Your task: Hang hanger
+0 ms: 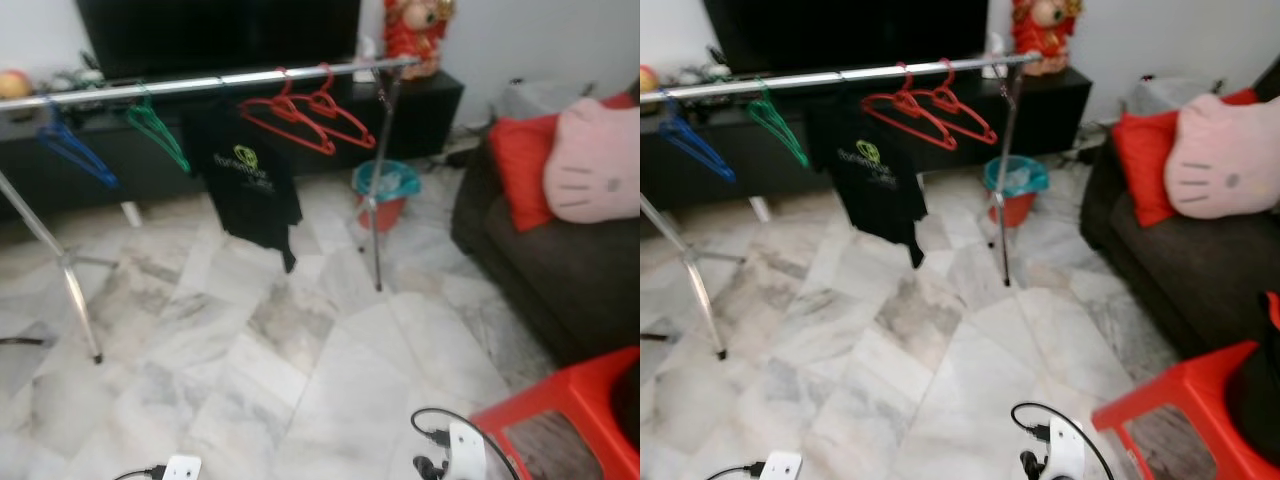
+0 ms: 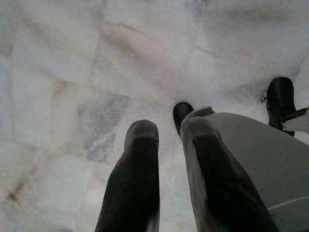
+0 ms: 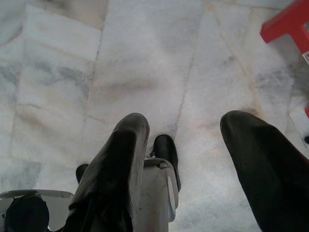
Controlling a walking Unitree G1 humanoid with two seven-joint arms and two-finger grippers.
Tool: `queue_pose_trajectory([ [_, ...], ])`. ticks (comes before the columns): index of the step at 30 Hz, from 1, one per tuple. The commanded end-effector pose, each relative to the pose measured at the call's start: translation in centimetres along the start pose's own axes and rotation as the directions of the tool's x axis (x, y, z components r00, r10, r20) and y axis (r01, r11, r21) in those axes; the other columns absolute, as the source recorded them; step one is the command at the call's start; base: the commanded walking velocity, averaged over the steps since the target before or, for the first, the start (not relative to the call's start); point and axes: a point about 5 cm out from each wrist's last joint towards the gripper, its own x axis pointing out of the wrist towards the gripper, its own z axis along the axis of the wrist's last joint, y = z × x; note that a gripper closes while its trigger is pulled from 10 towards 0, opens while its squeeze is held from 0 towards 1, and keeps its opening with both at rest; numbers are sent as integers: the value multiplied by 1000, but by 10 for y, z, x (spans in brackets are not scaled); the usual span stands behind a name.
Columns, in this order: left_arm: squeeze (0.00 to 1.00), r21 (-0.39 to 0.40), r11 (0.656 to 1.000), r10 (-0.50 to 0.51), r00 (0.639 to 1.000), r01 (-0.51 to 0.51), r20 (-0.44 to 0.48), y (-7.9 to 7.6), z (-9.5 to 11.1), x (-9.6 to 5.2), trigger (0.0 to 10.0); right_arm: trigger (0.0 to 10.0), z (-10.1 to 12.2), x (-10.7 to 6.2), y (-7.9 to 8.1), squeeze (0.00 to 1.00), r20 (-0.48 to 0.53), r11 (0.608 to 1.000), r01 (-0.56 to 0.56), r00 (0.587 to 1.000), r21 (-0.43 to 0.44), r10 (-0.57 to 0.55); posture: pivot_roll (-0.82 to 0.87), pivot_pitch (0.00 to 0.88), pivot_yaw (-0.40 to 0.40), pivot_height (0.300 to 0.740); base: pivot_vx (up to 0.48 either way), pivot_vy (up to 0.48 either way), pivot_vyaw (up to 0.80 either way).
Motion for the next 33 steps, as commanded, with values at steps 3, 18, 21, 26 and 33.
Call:
queue_pose_trajectory([
  [3, 0, 19, 1000, 15, 1000, -15, -23, 2, -7, -1, 10000, 10000, -1, 0, 0, 0, -5, 1000, 3, 1000, 1, -3, 11, 0, -14, 740, 0, 0, -788],
  [18, 0, 46, 999, 30, 999, -29, -38, 3, -9, -1, 10000, 10000, -1, 0, 0, 0, -7, 1000, 0, 1000, -1, 0, 8, 0, -8, 740, 0, -27, -778],
  [21, 0, 60, 998, 30, 999, -28, -39, 3, -9, -1, 10000, 10000, -1, 0, 1, 0, -7, 1000, 0, 1000, 1, 0, 8, 0, -7, 740, 0, 0, -775],
  [26, 0, 81, 996, 29, 999, -26, -36, 3, -8, -1, 10000, 10000, -1, 0, 1, 0, -7, 1000, 0, 1000, 2, 0, 8, 0, -5, 740, 0, -59, -775],
  [33, 0, 76, 997, 33, 999, -30, -36, 4, -8, -1, 10000, 10000, -2, 0, 1, 0, -7, 1000, 0, 1000, 3, 0, 7, 0, -1, 740, 0, -185, -775],
])
